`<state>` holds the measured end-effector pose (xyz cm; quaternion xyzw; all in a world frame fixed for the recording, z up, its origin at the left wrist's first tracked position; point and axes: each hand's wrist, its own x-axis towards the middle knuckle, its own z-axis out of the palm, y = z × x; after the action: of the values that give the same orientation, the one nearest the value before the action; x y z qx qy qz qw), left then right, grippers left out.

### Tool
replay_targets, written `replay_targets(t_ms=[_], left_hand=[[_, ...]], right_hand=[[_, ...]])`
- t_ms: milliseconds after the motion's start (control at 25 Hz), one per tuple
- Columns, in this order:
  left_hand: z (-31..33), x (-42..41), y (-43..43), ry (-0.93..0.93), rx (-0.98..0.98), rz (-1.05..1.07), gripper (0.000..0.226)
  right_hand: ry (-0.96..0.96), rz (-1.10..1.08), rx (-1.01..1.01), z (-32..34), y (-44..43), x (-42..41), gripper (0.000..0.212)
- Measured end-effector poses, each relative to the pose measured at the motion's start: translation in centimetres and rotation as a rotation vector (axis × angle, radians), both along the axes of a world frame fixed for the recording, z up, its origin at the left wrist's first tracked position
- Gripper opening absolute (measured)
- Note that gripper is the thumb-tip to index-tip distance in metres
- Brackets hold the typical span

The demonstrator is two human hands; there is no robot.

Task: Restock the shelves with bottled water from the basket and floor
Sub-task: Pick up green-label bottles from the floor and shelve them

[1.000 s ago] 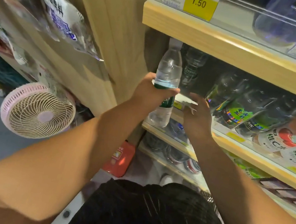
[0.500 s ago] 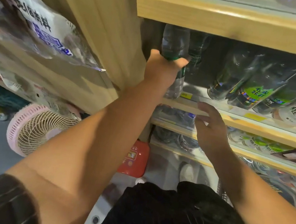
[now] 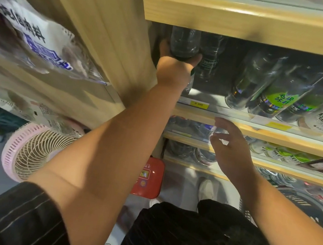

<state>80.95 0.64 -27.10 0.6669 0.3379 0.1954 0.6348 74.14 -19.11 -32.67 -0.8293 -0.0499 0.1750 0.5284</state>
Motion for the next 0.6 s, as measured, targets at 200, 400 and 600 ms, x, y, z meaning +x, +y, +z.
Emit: replay_targets(t_ms=[200,400,600], left_hand=[[-1.2,0.6,0.0,0.034,0.058,-0.042,0.077],[-2.2,1.3,0.5,0.033,0.066,-0.040,0.079],[-2.9,2.8,1.3,-0.036,0.095,-0.065,0.077]], right_hand=[[0.020,-0.001,0.028,0.0,0.1,0.5,0.042],[0.031,0.011,0.017,-0.2,-0.1,0.8,0.044],[0.034,0.005,-0.009,0.0,0.0,1.3,0.043]])
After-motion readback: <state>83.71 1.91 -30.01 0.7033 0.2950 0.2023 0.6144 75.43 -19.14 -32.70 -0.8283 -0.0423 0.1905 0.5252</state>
